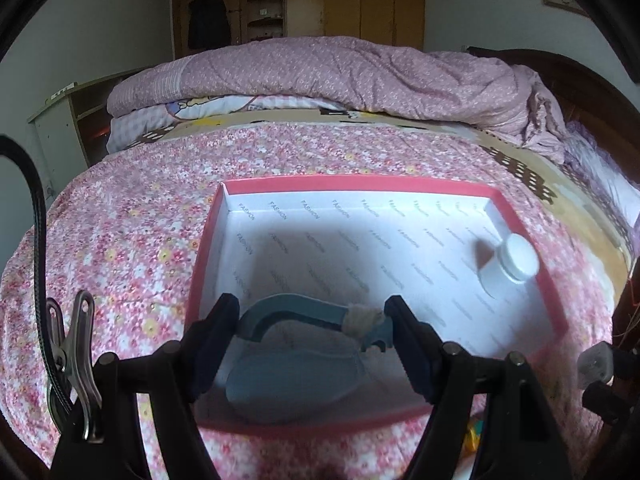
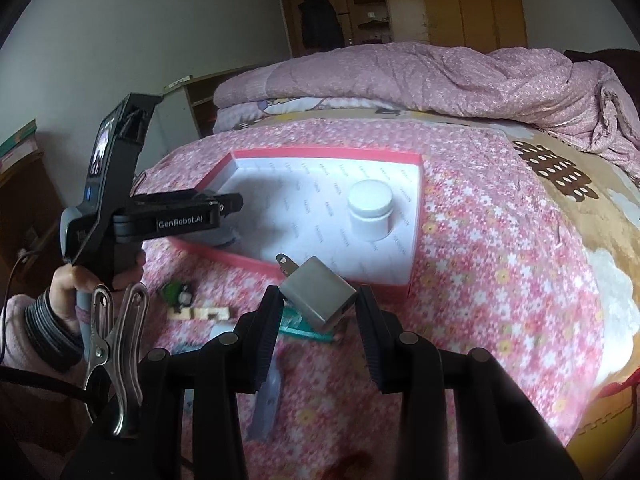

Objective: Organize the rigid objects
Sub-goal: 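Carry the hook and charger to the tray, lowering the hook inside with the left tool, then release the hook with the left tool while the right tool places the charger in the tray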

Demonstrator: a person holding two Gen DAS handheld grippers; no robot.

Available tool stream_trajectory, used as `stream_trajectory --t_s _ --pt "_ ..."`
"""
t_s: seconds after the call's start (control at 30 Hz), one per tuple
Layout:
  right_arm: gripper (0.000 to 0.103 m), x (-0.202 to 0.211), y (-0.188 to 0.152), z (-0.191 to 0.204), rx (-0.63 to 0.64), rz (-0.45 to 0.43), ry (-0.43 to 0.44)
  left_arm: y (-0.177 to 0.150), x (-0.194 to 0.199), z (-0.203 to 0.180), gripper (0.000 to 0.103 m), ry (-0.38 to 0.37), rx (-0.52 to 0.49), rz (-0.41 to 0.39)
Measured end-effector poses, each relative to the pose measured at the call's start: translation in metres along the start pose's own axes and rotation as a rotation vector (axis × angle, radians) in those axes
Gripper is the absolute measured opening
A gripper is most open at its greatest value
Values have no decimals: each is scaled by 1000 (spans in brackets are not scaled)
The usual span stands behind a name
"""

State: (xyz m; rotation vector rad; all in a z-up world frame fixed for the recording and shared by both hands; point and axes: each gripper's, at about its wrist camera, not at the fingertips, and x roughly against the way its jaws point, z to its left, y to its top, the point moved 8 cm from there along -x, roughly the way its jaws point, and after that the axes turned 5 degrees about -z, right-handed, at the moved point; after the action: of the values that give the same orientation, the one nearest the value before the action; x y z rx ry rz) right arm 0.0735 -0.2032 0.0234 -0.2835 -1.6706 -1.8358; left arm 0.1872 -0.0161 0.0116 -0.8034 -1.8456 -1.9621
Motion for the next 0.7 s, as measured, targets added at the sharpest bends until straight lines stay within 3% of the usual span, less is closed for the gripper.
stream_trajectory --t_s 0.4,0.7 --pt "39 -20 3 -15 -22 23 -27 -4 -34 3 80 17 5 55" --pt "39 -30 10 -19 -14 28 -48 -3 -24 -1 80 21 -20 30"
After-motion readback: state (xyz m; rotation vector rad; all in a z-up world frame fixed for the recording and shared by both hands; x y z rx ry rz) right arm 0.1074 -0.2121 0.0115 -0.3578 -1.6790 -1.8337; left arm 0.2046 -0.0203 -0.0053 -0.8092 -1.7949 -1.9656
